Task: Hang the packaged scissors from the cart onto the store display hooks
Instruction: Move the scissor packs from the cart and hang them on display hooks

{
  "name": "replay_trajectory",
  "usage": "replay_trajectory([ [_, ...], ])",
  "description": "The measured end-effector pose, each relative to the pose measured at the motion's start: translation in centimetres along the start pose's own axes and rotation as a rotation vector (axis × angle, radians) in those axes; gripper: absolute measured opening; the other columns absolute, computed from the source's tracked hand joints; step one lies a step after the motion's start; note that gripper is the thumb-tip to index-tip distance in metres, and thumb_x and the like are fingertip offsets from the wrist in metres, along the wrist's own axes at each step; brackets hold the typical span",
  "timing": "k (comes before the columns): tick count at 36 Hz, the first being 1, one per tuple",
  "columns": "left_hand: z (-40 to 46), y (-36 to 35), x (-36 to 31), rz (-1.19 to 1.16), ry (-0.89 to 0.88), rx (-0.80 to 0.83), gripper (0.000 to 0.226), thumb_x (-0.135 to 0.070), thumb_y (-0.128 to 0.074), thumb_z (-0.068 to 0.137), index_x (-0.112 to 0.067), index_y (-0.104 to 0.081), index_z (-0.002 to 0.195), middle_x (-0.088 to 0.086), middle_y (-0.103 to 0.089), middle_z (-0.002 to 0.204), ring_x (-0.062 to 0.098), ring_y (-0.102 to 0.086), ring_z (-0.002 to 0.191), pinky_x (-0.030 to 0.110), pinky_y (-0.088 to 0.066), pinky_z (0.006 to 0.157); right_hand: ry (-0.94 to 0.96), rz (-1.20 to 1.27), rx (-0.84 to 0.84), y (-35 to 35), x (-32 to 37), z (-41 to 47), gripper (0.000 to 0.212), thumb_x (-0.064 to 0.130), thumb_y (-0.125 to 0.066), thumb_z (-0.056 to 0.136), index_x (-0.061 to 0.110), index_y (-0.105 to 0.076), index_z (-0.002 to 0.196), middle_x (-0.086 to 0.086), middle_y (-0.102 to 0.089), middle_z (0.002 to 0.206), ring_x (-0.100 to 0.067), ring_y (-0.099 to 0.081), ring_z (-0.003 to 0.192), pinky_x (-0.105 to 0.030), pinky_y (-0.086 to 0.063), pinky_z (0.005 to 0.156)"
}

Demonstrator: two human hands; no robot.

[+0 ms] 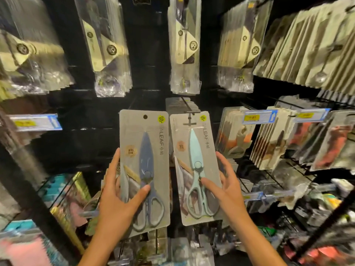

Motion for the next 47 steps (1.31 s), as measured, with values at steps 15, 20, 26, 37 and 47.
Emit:
replay_trajectory([
  [15,1.7,-0.6,0.4,-0.006,-0.052,-0.026,0.104,-0.008,-0.080,0.079,-0.052,-0.024,0.154,-0.045,-0.034,0.147,-0.015,-0.042,0.134,-0.002,-0.041,0.093,0.027,0.026,0.018,0.0,-1.2,1.2,0.082,0.003,-0.073,0.087,0.038,-0.036,0.150,0.034,-0.060,0.129,-0.003,-0.062,0.120,-0.029,-0.057,0.094],
  [20,1.9,-1.1,0.5,0.008,-0.053,-0.028,0.104,-0.011,-0.080,0.079,-0.052,-0.022,0.154,-0.041,-0.032,0.152,-0.011,-0.040,0.138,0.007,-0.042,0.101,0.019,0.048,0.030,0.3,-1.9,1.5,0.081,0.007,-0.075,0.086,0.041,-0.037,0.150,0.032,-0.057,0.136,-0.004,-0.060,0.124,-0.028,-0.056,0.095],
  [26,2.1,-1.7,0.6,0.017,-0.044,-0.026,0.104,-0.012,-0.081,0.079,-0.054,-0.022,0.154,-0.035,-0.032,0.155,-0.003,-0.040,0.142,0.031,-0.040,0.112,0.037,0.056,0.053,0.0,-2.6,2.4,0.080,0.003,-0.073,0.087,0.035,-0.037,0.150,0.036,-0.055,0.135,0.003,-0.059,0.122,-0.016,-0.053,0.090],
  [37,2.7,-2.1,0.1,-0.010,-0.079,-0.047,0.101,-0.012,-0.080,0.078,-0.047,-0.025,0.155,-0.040,-0.035,0.151,-0.009,-0.044,0.136,0.004,-0.044,0.097,0.069,0.003,0.065,-1.2,-5.4,5.4,0.083,0.010,-0.070,0.093,0.057,-0.031,0.148,0.020,-0.040,0.156,-0.009,-0.050,0.137,-0.047,-0.049,0.108],
  [47,2.7,-1.6,-0.3,-0.027,-0.095,-0.058,0.101,-0.017,-0.080,0.075,-0.045,-0.026,0.156,-0.037,-0.035,0.152,-0.003,-0.046,0.137,0.005,-0.044,0.097,0.063,-0.252,0.108,-4.0,-7.9,9.1,0.081,0.031,-0.055,0.102,0.062,0.002,0.150,0.013,-0.036,0.160,-0.010,-0.050,0.136,-0.047,-0.046,0.112],
])
Point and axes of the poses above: each hand's wrist, its own z-axis towards the middle knuckle, its own y-axis out of the back of the hand, x = y × z, the point moved 3 cm from there along z, towards the middle knuckle
